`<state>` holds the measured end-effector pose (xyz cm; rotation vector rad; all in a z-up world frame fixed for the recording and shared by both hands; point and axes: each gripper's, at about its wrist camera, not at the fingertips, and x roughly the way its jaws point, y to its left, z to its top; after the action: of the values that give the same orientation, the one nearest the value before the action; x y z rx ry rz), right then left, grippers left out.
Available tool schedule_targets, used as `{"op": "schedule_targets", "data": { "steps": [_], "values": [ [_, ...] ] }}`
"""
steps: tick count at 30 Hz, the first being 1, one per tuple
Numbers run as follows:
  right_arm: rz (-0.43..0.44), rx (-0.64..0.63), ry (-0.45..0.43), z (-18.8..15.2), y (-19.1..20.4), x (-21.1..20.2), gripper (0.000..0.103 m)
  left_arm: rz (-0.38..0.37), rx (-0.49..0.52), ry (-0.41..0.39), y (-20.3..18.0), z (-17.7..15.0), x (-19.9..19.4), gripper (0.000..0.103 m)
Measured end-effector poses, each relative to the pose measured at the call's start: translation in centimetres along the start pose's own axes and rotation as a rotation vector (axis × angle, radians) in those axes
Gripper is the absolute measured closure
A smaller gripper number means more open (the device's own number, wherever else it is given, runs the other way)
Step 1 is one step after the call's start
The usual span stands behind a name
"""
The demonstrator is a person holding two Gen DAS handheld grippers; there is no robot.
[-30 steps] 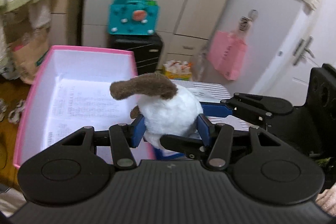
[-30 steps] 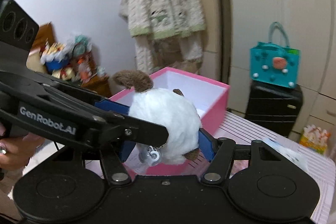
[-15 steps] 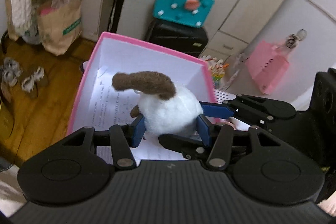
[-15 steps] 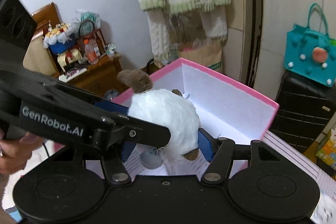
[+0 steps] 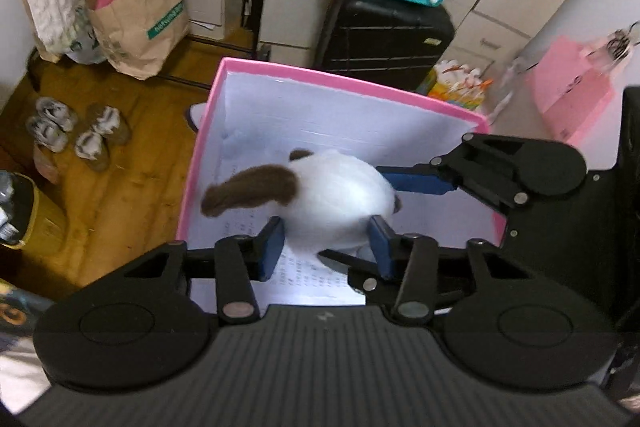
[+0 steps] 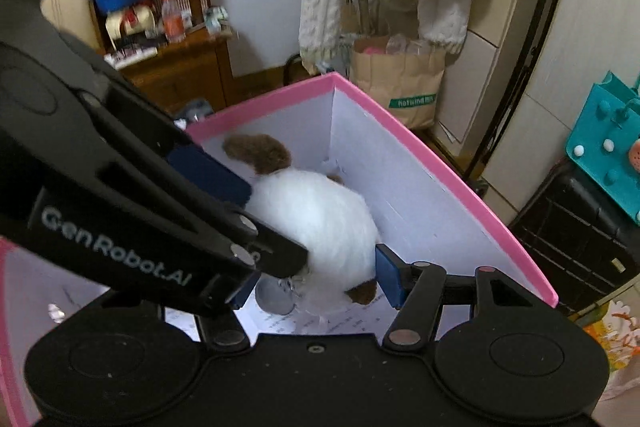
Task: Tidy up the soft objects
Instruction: 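Carry the white plush toy with the left gripper into the pink box, then open the left gripper and lift it out of the pink box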
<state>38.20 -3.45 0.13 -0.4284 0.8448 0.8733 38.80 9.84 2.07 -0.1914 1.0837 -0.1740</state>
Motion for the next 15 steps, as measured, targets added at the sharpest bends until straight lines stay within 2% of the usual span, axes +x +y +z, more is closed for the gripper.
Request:
{"op": "schedule_targets", "data": {
  "steps": [5, 10, 15],
  "values": [
    [-0.002, -0.033, 0.017, 0.5, -0.6, 1.2, 0.043, 0.018, -0.003, 0.003, 0.5, 0.6, 0.8, 0.071],
    [0.027, -0.029, 0.022, 0.9, -1.2, 1.5, 0.043, -0.008, -0.045, 0.012, 1.2, 0.9, 1.5, 0.072],
    [0.004, -0.045, 0.047, 1.0, -1.3, 1.4, 0.034, 0.012, -0.024, 0.007, 1.0, 0.6, 1.9, 0.072]
  ]
}}
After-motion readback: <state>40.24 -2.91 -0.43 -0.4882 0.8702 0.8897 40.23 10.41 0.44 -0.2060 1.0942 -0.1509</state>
